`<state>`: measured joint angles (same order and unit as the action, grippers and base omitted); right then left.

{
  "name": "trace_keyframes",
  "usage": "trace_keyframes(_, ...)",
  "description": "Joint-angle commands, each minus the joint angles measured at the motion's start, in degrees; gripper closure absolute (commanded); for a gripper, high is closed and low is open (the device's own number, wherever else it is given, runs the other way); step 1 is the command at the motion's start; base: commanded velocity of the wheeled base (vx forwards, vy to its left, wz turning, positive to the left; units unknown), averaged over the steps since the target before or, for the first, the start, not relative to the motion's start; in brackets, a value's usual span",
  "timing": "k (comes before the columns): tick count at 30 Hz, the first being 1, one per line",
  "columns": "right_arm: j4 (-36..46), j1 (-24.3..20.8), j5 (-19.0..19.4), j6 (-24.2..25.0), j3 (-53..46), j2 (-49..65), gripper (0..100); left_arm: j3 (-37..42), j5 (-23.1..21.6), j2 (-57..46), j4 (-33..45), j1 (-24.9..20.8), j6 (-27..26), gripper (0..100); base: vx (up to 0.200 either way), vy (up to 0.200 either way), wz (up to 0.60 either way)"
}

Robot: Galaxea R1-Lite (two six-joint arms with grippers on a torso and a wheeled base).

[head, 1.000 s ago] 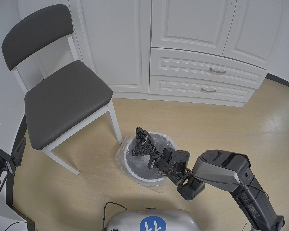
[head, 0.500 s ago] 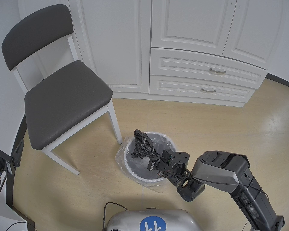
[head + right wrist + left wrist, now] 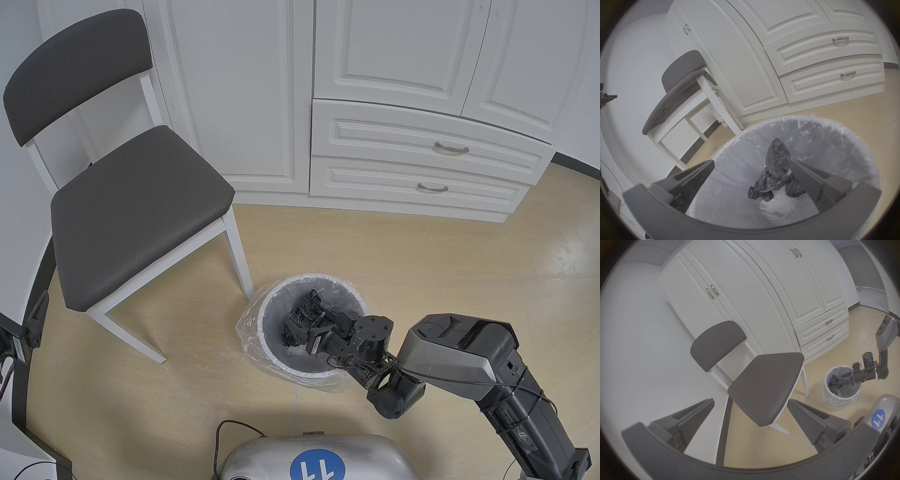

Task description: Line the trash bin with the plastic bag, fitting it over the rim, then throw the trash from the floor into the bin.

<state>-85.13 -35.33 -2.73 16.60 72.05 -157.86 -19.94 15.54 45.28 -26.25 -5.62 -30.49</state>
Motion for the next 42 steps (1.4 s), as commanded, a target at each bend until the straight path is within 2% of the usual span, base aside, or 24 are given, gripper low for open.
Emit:
trace_keyframes(1,0.0,0.0,0.0,0.0,0.0,0.1,0,0.0,0.1,-0.1,0.0,0.0,0.0,0,0.0,0.0,0.0)
trace_keyframes(11,-0.1,-0.1,0.1,-0.2,-2.4,1.6,0,0.0,0.4,0.0,0.2,1.2,-0.4,0,0.0,0.0,0.0)
trace_keyframes(20,-1.3,0.1,1.6,-0.2,-3.1,2.5,0,0.4,0.3,0.2,2.3,7.3,-2.7,0,0.0,0.0,0.0)
trace_keyframes(27,-1.2,-0.2,1.6,-0.3,-4.7,3.9,0,0.3,0.4,0.5,2.5,7.6,-2.8,0,0.0,0.0,0.0)
trace_keyframes(32,-1.2,-0.3,1.9,-0.3,-6.7,5.8,0,0.4,3.1,1.0,2.5,7.6,-3.0,0,0.0,0.0,0.0)
trace_keyframes(42,-0.6,0.3,3.1,-0.3,-9.0,8.3,0,0.5,3.3,1.5,2.6,7.6,-3.0,0,0.0,0.0,0.0)
